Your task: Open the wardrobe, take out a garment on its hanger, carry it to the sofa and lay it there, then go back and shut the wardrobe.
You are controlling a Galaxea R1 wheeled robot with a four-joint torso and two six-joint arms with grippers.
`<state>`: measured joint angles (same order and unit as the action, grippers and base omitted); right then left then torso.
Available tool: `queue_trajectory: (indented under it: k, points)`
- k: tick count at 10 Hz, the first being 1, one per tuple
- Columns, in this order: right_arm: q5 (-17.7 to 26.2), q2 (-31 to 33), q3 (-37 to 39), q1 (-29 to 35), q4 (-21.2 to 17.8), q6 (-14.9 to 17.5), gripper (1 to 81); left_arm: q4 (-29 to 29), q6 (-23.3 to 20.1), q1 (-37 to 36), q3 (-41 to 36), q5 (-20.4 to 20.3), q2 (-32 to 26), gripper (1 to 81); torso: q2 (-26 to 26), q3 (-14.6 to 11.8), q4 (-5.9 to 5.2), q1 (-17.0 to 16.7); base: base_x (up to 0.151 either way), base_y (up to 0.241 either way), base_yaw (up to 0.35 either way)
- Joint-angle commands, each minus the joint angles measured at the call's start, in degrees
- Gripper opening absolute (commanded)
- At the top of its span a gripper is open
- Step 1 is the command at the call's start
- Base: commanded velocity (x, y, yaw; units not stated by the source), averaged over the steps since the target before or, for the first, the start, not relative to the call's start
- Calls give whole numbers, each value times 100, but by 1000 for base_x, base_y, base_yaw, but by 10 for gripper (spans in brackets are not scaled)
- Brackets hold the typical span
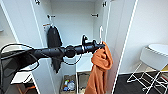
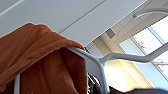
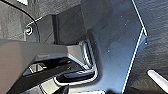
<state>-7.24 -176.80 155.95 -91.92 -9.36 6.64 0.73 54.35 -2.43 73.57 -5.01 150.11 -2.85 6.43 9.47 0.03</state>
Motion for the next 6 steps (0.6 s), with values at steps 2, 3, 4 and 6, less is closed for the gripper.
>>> queue_trajectory:
  k: [2,3,4,6]
  points:
    - [346,-42,-31,178,-31,21,811,603,-82,-755,-500,-667,-384,10,0,0,0,0,0,0,0]
    - [346,-42,-31,178,-31,21,811,612,-82,-675,-598,-729,-526,10,0,0,0,0,0,0,0]
    - [346,-42,-31,178,-31,21,811,621,-90,-641,-703,-756,-657,10,0,0,0,0,0,0,0]
    - [329,-42,-40,178,-39,21,811,630,-82,-544,-783,-756,-807,10,0,0,0,2,0,0,0]
